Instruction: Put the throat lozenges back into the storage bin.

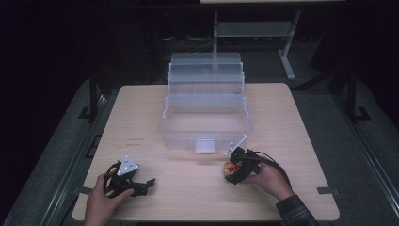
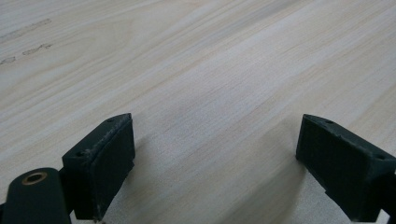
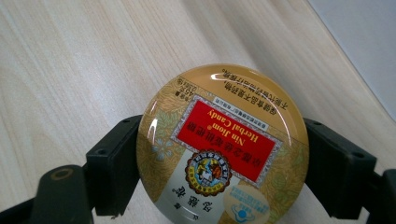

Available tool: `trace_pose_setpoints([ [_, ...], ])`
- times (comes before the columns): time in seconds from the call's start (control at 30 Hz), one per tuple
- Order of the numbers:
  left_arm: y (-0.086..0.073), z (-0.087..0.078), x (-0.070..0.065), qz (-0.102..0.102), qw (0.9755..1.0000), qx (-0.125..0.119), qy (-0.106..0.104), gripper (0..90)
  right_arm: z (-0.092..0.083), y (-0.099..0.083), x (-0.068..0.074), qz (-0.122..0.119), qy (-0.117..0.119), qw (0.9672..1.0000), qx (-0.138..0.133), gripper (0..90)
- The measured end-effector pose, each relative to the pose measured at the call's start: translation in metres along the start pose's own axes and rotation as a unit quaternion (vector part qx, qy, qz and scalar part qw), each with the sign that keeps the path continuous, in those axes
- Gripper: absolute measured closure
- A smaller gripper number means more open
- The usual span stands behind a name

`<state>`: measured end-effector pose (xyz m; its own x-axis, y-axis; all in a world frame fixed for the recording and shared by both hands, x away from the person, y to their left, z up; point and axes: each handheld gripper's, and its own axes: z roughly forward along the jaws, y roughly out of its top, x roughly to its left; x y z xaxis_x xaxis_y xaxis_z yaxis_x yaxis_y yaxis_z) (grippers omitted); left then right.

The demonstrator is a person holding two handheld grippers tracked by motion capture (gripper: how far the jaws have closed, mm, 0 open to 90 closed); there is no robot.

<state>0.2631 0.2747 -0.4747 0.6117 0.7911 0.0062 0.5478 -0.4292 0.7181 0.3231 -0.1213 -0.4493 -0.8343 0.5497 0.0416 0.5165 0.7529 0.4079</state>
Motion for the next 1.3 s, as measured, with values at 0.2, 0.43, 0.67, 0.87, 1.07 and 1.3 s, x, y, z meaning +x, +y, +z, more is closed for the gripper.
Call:
trace_pose_setpoints([
  [0.2,0.0,0.0,0.0,0.0,1.0,0.0,0.0,10.7,-0.007,-0.001,-0.002,0.003,-0.006,1.0,-0.002,19.8],
  [0.43,0.0,0.0,0.0,0.0,1.0,0.0,0.0,10.7,-0.013,-0.004,-0.006,0.009,-0.008,0.9999,-0.005,19.8],
  [0.67,0.0,0.0,0.0,0.0,1.0,0.0,0.0,10.8,-0.02,-0.006,-0.009,0.014,-0.011,0.9998,-0.009,19.8],
  [0.87,0.0,0.0,0.0,0.0,1.0,0.0,0.0,10.7,-0.024,-0.009,-0.012,0.018,-0.016,0.9996,-0.012,19.8],
  [1.07,0.0,0.0,0.0,0.0,1.0,0.0,0.0,10.7,-0.032,-0.011,-0.016,0.023,-0.019,0.9995,-0.014,19.8],
  [1.3,0.0,0.0,0.0,0.0,1.0,0.0,0.0,10.8,-0.041,-0.015,-0.022,0.034,-0.026,0.9989,-0.021,19.8],
])
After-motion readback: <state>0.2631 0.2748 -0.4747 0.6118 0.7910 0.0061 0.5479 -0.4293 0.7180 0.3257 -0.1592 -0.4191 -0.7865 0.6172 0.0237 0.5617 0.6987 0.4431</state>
